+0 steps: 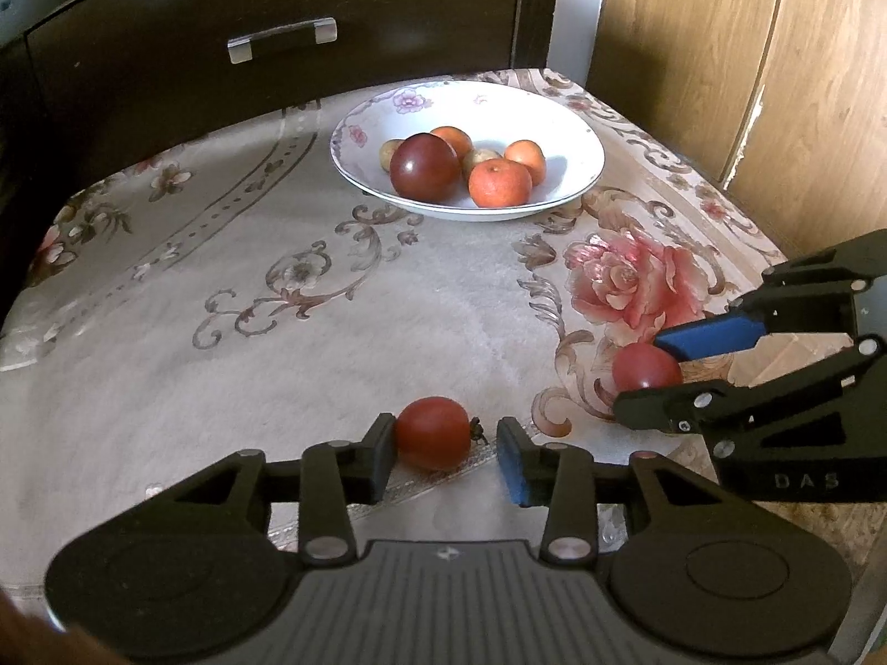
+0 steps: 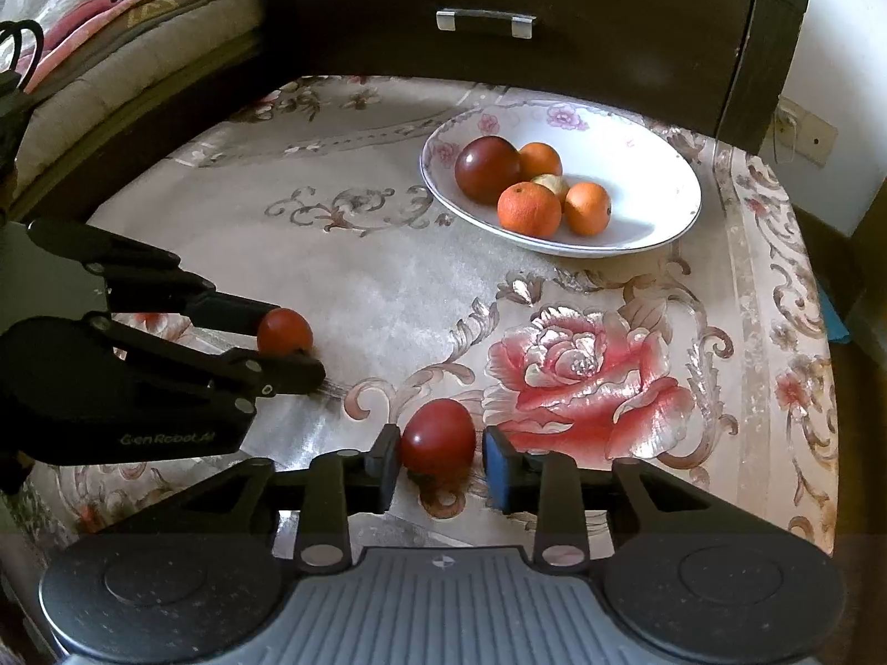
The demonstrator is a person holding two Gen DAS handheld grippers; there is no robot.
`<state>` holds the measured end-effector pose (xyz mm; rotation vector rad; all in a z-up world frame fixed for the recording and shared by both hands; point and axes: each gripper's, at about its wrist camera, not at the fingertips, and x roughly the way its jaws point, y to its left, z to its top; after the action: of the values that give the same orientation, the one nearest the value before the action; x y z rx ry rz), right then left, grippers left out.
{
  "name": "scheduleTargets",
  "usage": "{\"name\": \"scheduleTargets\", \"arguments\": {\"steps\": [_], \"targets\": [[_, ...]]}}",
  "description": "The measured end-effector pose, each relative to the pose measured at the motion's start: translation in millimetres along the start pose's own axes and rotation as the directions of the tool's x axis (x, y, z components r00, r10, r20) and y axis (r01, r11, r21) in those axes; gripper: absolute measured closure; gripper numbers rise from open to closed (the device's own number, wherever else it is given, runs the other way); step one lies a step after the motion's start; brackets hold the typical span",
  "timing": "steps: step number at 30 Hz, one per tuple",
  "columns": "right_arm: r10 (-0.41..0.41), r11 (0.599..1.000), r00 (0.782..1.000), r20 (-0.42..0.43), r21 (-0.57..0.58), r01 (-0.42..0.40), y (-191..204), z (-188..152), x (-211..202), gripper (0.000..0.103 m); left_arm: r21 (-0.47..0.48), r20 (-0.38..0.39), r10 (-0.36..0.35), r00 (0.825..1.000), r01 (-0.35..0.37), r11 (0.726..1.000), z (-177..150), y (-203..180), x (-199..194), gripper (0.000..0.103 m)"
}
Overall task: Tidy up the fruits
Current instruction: 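Grasp a red tomato with the left tool while the right tool grasps the other tomato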
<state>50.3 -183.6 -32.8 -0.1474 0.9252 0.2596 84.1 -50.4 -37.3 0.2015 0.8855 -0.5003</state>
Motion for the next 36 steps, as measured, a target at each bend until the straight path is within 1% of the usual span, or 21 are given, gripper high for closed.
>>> {"name": "scheduleTargets", "arguments": {"steps": [8, 21, 26, 29, 30, 34, 36], "targets": [[0.002, 1.0, 1.0, 0.006, 0.007, -0.002, -3.0, 0.1, -0.1, 0.068, -0.001, 0.0, 0.0, 1.0, 0.0, 1.0, 0.5, -0.9, 0.2, 0.054], [-0.001, 1.0, 1.0, 0.002, -0.008, 0.001, -0.2, 0.7, 2.6, 0.068, -0.016, 0.004, 0.01, 1.0, -0.01, 1.0, 0.2, 0.8, 1.0, 0.054], [-0.007, 1.0, 1.0, -0.003, -0.021, 0.007, 0.7, 0.8, 3.7, 0.068, -0.02, 0.003, 0.012, 1.0, -0.012, 1.0, 0.4, 0.8, 0.8, 0.055], [-0.014, 0.999, 1.0, -0.003, -0.034, 0.014, 2.2, 0.4, 3.6, 0.068, -0.019, 0.004, 0.019, 1.0, -0.019, 1.0, 0.4, 0.8, 0.5, 0.058], [-0.015, 0.999, 1.0, -0.003, -0.036, 0.014, 2.5, 0.4, 3.1, 0.069, -0.02, 0.003, 0.02, 1.0, -0.02, 1.0, 0.6, 1.1, 0.5, 0.06], [-0.003, 0.999, 1.0, -0.006, -0.046, 0.002, 5.0, 1.1, 2.9, 0.081, -0.028, 0.003, 0.018, 1.0, -0.018, 0.999, 1.8, 2.5, 0.1, 0.063], [-0.007, 0.998, 1.0, -0.006, -0.056, 0.006, 6.6, 1.1, 3.2, 0.081, -0.024, 0.003, 0.015, 1.0, -0.015, 1.0, 1.8, 1.5, -0.1, 0.063]]}}
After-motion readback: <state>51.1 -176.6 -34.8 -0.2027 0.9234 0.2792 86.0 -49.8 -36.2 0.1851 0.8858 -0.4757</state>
